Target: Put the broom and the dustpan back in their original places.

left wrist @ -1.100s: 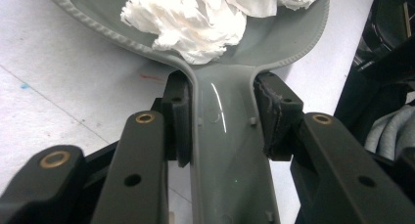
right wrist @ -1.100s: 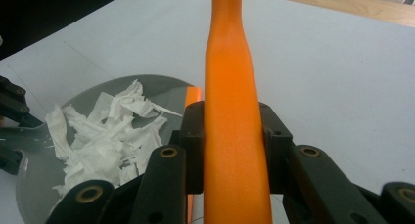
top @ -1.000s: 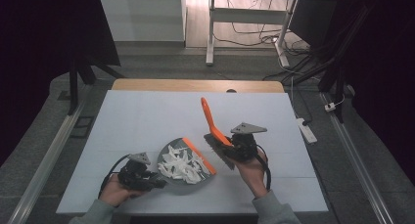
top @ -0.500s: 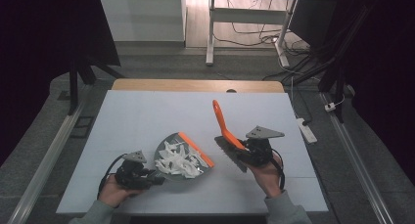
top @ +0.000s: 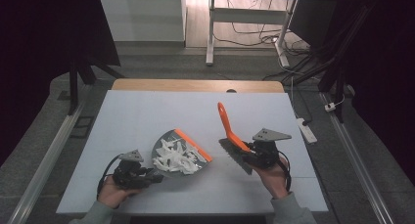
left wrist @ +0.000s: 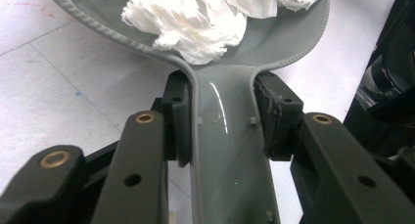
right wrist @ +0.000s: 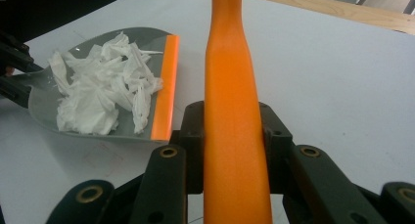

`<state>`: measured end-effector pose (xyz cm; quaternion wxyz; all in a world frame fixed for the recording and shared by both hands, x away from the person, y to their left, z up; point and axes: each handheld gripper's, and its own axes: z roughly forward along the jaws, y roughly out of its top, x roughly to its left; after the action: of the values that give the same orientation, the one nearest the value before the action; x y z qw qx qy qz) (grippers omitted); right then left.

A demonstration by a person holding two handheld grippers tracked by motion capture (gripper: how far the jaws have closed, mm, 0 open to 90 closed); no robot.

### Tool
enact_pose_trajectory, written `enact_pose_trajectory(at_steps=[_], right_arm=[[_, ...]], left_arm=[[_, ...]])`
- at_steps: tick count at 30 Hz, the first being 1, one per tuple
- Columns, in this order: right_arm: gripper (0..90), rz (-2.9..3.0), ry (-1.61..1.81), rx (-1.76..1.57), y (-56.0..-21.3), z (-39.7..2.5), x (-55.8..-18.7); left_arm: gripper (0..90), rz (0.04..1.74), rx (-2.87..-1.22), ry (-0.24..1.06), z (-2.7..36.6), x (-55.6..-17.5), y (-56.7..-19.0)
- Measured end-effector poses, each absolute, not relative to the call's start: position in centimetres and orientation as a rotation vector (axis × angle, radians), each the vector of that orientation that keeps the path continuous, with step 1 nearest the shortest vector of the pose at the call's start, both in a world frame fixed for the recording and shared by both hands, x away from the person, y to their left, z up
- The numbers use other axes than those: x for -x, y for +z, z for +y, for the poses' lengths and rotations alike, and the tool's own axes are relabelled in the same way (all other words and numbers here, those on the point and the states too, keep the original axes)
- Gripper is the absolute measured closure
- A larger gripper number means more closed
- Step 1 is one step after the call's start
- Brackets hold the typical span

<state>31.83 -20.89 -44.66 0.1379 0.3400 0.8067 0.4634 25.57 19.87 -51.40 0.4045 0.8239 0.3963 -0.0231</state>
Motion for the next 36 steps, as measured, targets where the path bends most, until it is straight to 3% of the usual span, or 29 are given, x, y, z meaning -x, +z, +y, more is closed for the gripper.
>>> enact_pose_trajectory(at_steps=[36], right_arm=[[69.7, 2.365, 1.331, -1.061, -45.6, -23.8, -31.5]], left_arm=[[61.3, 1.159, -1.926, 0.068, 22.5, -24.1, -51.1]])
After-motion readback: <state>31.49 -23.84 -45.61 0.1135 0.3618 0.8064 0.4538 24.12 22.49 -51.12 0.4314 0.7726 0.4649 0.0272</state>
